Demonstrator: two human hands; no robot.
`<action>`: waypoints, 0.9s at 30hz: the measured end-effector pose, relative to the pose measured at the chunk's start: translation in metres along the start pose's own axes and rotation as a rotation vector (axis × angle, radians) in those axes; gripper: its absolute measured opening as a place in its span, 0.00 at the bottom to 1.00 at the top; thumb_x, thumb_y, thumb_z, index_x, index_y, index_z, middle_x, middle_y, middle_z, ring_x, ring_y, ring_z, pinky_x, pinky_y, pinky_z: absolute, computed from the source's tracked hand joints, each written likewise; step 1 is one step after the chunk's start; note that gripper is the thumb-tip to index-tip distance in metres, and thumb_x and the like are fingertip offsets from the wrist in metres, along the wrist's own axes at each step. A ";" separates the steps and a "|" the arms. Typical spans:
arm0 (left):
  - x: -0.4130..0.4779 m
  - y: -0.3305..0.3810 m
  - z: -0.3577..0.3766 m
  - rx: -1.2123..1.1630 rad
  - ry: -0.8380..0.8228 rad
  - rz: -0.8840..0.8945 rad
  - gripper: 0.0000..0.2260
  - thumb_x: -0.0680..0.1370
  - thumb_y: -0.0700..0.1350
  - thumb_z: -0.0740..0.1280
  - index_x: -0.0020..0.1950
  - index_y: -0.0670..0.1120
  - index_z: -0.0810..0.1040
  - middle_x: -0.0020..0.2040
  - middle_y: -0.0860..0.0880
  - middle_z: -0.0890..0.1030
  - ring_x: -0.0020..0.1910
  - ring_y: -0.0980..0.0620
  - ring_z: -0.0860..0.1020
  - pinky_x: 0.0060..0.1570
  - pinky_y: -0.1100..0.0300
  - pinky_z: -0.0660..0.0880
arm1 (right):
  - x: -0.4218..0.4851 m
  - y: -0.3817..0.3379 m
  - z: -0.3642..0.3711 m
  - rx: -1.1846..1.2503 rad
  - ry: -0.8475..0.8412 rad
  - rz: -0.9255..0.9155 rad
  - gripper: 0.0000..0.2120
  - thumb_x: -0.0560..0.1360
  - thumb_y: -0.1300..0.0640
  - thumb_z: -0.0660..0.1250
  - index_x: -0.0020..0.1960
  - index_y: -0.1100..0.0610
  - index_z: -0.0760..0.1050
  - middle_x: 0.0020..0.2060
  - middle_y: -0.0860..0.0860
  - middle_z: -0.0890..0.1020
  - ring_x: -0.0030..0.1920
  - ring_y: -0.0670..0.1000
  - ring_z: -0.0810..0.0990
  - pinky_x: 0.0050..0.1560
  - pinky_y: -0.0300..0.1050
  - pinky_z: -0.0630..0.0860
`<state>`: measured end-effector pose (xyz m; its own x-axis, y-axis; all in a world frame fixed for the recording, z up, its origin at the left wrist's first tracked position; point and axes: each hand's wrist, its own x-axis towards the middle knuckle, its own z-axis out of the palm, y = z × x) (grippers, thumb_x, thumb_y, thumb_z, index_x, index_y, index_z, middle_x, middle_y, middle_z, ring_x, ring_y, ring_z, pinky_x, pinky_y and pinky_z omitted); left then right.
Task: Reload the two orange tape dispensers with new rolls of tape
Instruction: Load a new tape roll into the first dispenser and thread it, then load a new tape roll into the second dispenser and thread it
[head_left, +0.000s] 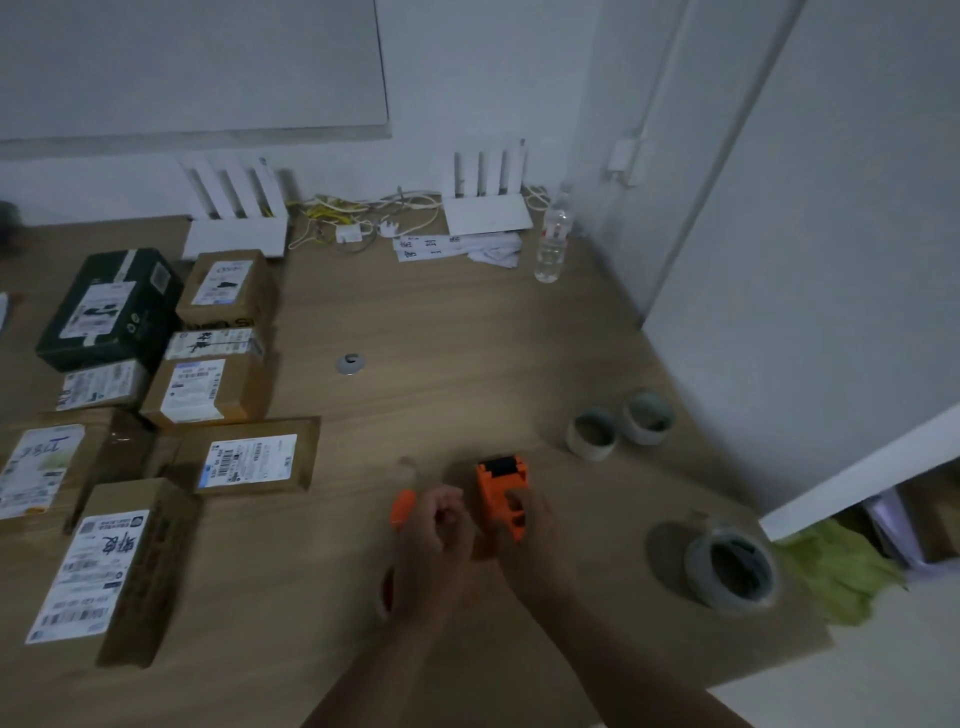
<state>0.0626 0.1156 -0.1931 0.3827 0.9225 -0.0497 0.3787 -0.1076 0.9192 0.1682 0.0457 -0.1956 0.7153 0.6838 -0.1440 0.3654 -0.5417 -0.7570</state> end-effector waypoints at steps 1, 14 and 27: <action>-0.003 0.006 0.012 -0.009 -0.016 0.001 0.09 0.73 0.45 0.65 0.52 0.51 0.78 0.45 0.56 0.81 0.45 0.63 0.80 0.46 0.72 0.75 | 0.003 0.006 -0.012 0.005 -0.004 0.014 0.16 0.73 0.53 0.66 0.60 0.55 0.74 0.54 0.53 0.80 0.51 0.54 0.79 0.53 0.49 0.76; -0.051 0.070 0.175 -0.101 -0.140 -0.125 0.07 0.74 0.41 0.65 0.45 0.54 0.76 0.45 0.47 0.83 0.40 0.62 0.79 0.43 0.65 0.75 | 0.026 0.128 -0.178 -0.187 -0.068 0.262 0.18 0.76 0.57 0.60 0.65 0.61 0.71 0.63 0.58 0.76 0.63 0.58 0.74 0.61 0.48 0.70; -0.056 0.058 0.199 -0.045 -0.175 -0.162 0.06 0.77 0.36 0.66 0.51 0.44 0.79 0.46 0.55 0.82 0.46 0.63 0.80 0.41 0.76 0.73 | 0.035 0.163 -0.199 -0.382 -0.075 0.386 0.20 0.73 0.42 0.62 0.52 0.57 0.80 0.51 0.55 0.83 0.54 0.55 0.81 0.52 0.43 0.74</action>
<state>0.2308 -0.0158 -0.2142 0.4616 0.8479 -0.2609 0.4108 0.0564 0.9100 0.3713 -0.1164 -0.1969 0.8010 0.4259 -0.4208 0.2855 -0.8895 -0.3568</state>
